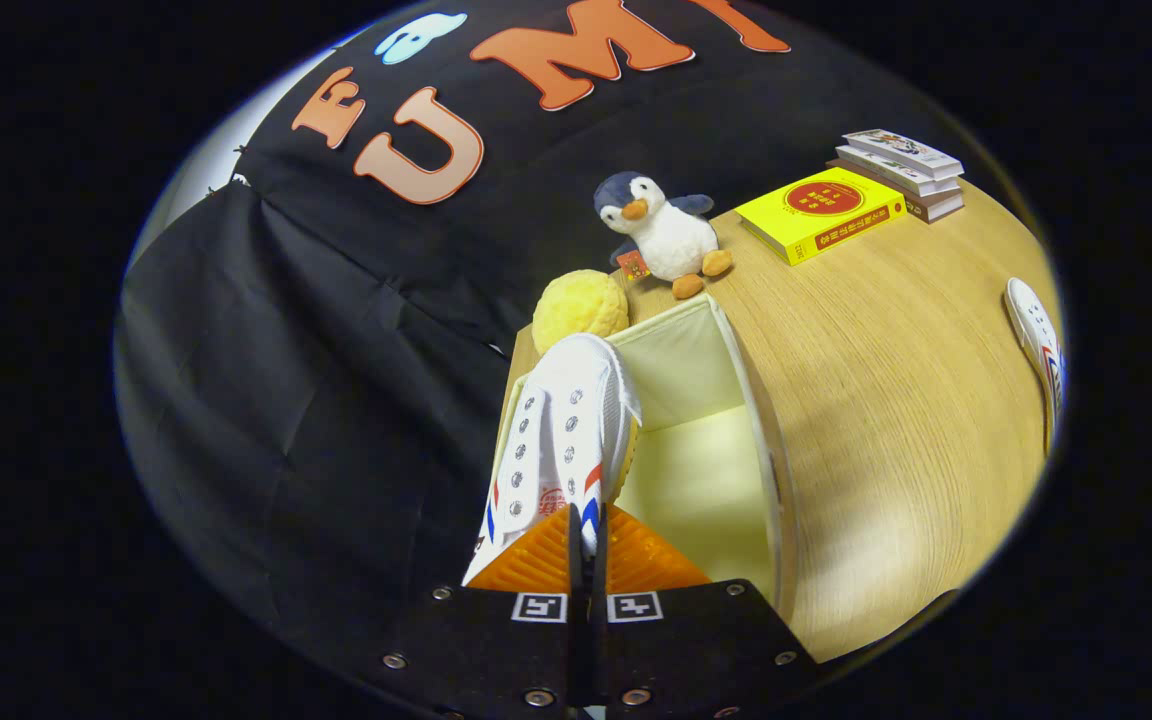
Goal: Open the storage box then place both shoes into the box .Put the left shoe in first, then the right shoe, with the right side of both shoes facing outward in a uniform manner.
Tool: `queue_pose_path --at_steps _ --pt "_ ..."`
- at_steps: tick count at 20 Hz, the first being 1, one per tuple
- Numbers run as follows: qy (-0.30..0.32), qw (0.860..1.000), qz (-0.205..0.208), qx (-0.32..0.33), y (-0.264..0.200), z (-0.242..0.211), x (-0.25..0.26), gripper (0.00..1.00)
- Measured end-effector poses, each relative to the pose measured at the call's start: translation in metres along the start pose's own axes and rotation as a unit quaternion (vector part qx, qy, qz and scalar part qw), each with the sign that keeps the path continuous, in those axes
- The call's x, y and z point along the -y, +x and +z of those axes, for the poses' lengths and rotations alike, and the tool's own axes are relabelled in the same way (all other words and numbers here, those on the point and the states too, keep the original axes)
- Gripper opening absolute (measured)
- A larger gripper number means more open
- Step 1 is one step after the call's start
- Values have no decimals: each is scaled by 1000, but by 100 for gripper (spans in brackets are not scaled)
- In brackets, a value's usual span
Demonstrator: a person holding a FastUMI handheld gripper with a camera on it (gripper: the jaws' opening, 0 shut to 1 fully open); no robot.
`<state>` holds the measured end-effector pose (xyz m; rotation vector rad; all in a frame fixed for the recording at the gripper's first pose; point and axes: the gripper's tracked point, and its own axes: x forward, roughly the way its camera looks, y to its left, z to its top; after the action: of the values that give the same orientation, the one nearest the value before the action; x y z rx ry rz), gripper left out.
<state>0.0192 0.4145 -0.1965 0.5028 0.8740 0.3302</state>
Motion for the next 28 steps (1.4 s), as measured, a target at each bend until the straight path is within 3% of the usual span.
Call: queue_pose_path --at_steps 10,12,15,19,23,25,28 --pt "-8 998 -29 -53 34 -37 -1 4" --pt "2 999 8 -35 26 -27 -16 16" --pt "-9 1000 24 -10 4 1 -20 54" --pt "-8 999 34 24 -31 36 0 78" --pt "-9 998 20 66 -62 71 45 94" --pt "0 996 12 84 -76 87 76 97" --pt "-8 994 -33 106 -95 108 136 98"
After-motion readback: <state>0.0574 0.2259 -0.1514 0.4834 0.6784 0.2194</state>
